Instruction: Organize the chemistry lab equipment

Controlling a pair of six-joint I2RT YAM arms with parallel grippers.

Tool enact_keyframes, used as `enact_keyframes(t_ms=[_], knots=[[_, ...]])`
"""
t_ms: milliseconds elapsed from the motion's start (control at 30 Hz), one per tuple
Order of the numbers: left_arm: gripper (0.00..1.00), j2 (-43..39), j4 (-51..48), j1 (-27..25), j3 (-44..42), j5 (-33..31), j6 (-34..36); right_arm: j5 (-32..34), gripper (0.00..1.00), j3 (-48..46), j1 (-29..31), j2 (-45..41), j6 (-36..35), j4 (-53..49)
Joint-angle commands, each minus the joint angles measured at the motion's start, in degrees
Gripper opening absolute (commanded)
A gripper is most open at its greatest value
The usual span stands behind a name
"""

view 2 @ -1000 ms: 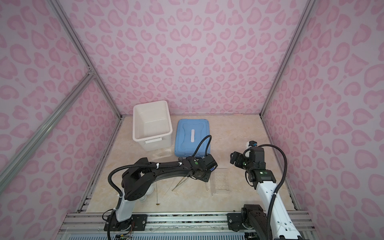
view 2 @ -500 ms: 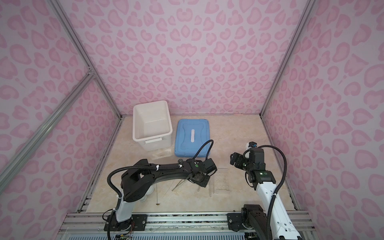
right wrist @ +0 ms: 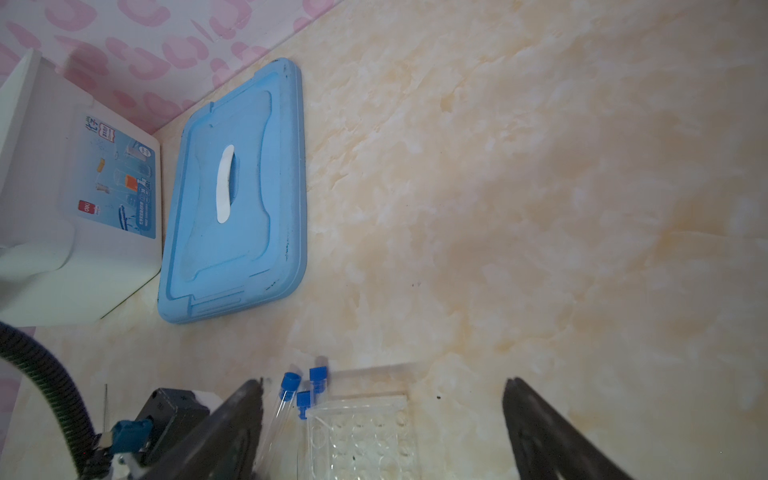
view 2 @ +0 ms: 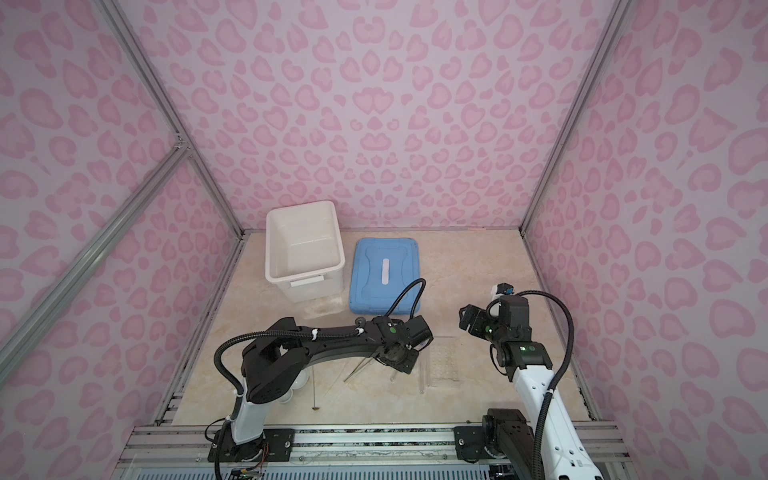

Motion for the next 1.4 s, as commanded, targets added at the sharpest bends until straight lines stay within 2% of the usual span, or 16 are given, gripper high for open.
enact_keyframes(t_ms=[0,300,467,567,700,867,967,1200,1367], knots=[[0.12,-2.2,1.8,0.4,-1.8,-0.1,0.0,-2.0,0.91,-0.5,0.0,0.4,-0.3,2.0],[0.12,-7.7,10.4,0.4,-5.8,-0.8,3.3,-7.4,0.91,0.1,0.0,2.6,-1.2,1.8],[0.12,-13.7,19.2,0.5,-12.6,-1.3,5.9,-12.1,0.9,2.1,0.8,4.0,-2.0,-0.2],[0.12,-17.6,25.5,0.5,-16.7,-0.6,8.3,-12.9,0.88,4.0,5.0,5.2,-1.9,-1.2],[0.12,-23.4,34.8,0.2,-23.8,0.1,11.1,-12.5,0.85,6.4,14.9,9.3,0.8,1.3],[0.12,-27.2,38.7,-0.3,-28.4,-0.8,12.5,-11.8,0.81,7.4,21.5,14.0,5.5,7.2],[0.12,-28.4,39.6,-0.4,-29.9,-1.1,12.5,-12.7,0.76,7.2,22.5,15.6,7.1,9.7],[0.11,-29.2,40.3,-0.4,-31.1,-1.6,12.5,-14.0,0.52,6.9,23.3,15.9,8.7,11.5],[0.11,-29.9,40.6,-0.4,-31.3,-2.0,12.5,-14.7,0.42,6.6,23.2,16.4,9.3,12.2]])
